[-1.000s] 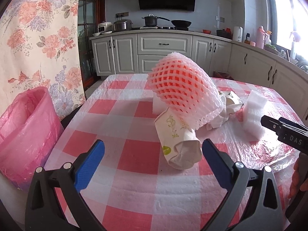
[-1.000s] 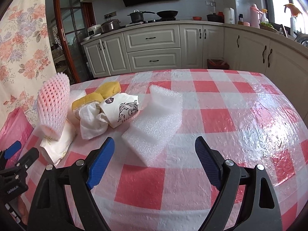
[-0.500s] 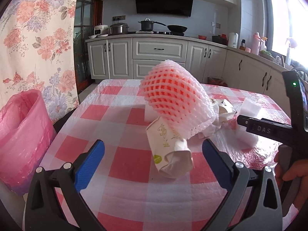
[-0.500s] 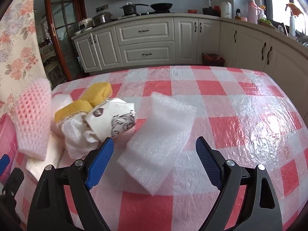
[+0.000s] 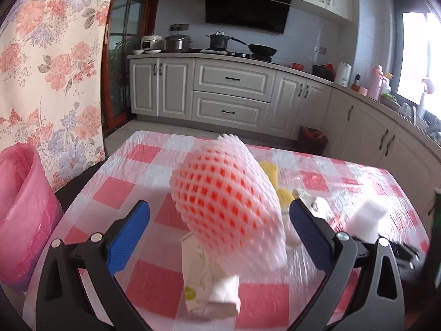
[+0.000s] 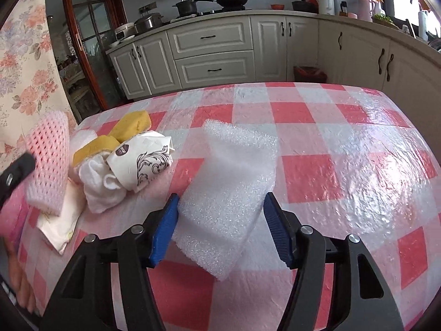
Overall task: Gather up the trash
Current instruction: 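Grasp the white foam sheet with the right tool while the left grasps a pink foam net, then carry the pink foam net and white foam sheet over the pink bin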
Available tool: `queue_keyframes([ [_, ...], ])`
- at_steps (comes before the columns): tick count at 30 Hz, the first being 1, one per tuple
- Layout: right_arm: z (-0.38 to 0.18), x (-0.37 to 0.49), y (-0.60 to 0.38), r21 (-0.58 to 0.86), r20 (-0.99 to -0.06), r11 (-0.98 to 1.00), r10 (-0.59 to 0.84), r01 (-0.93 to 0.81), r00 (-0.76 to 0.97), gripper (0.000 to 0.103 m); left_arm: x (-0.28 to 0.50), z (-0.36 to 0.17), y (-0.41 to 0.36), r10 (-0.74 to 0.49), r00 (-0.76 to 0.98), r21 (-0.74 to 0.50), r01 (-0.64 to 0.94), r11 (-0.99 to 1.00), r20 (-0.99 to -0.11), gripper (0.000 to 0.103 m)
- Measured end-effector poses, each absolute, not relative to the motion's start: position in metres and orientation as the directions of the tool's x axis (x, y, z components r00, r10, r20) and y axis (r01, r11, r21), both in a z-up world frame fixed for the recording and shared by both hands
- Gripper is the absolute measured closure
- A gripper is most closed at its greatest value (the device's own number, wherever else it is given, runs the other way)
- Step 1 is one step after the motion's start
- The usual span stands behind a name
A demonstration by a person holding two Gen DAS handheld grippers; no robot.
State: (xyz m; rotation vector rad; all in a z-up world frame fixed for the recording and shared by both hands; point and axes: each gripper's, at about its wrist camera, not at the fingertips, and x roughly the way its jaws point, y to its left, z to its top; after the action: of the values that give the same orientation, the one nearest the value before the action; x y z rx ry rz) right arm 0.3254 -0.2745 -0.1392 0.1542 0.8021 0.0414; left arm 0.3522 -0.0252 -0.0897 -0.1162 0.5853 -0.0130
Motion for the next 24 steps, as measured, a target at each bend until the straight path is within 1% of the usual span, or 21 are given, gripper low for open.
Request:
queue_keyframes([
  [4, -0.138, 0.314, -0.279, 0.159, -0.703, 0.987, 0.101, 0.017, 0.704, 0.043, 0.375, -0.092, -0.028, -0.013, 0.818, -0.124, -0.071, 0.99, -0.575, 0.005],
  [5, -0.137, 0.312, -0.28, 0.159, -0.7, 0.987, 0.102, 0.016, 0.707, 0.043, 0.378, -0.094, -0.028, -0.013, 0.815, -0.126, -0.074, 0.989, -0.58, 0.006],
  [6, -0.136, 0.31, -0.28, 0.162, -0.695, 0.987, 0.104, 0.014, 0.711, 0.043, 0.382, -0.096, -0.029, -0.012, 0.808, -0.127, -0.079, 0.989, -0.589, 0.01],
  [7, -0.136, 0.309, -0.28, 0.163, -0.694, 0.987, 0.107, 0.011, 0.712, 0.043, 0.384, -0.097, -0.029, -0.023, 0.803, -0.135, -0.071, 0.988, -0.595, 0.025],
  [8, -0.136, 0.309, -0.28, 0.163, -0.693, 0.987, 0.108, 0.009, 0.713, 0.043, 0.386, -0.099, -0.03, -0.035, 0.797, -0.139, -0.062, 0.988, -0.604, 0.035],
  [9, -0.135, 0.308, -0.28, 0.164, -0.69, 0.986, 0.109, 0.008, 0.716, 0.043, 0.385, -0.1, -0.032, -0.041, 0.796, -0.136, -0.052, 0.989, -0.605, 0.038],
  [11, -0.134, 0.305, -0.281, 0.167, -0.682, 0.986, 0.11, 0.007, 0.723, 0.043, 0.379, -0.099, -0.035, -0.046, 0.809, -0.119, -0.029, 0.992, -0.586, 0.055],
  [12, -0.133, 0.303, -0.281, 0.169, -0.678, 0.986, 0.111, 0.007, 0.726, 0.043, 0.375, -0.098, -0.037, -0.047, 0.816, -0.108, -0.019, 0.994, -0.576, 0.059],
  [14, -0.132, 0.301, -0.281, 0.171, -0.671, 0.985, 0.11, 0.009, 0.734, 0.043, 0.368, -0.096, -0.039, -0.062, 0.825, -0.099, 0.007, 0.995, -0.562, 0.07],
  [17, -0.131, 0.295, -0.281, 0.173, -0.661, 0.985, 0.108, 0.011, 0.743, 0.043, 0.353, -0.093, -0.038, -0.094, 0.833, -0.114, 0.037, 0.993, -0.545, 0.073],
  [21, -0.129, 0.282, -0.28, 0.171, -0.65, 0.985, 0.105, 0.01, 0.753, 0.043, 0.324, -0.093, -0.032, -0.116, 0.851, -0.119, 0.064, 0.991, -0.512, 0.074],
  [24, -0.127, 0.271, -0.276, 0.167, -0.641, 0.986, 0.108, 0.0, 0.76, 0.043, 0.305, -0.096, -0.027, -0.125, 0.854, -0.122, 0.073, 0.99, -0.505, 0.074],
])
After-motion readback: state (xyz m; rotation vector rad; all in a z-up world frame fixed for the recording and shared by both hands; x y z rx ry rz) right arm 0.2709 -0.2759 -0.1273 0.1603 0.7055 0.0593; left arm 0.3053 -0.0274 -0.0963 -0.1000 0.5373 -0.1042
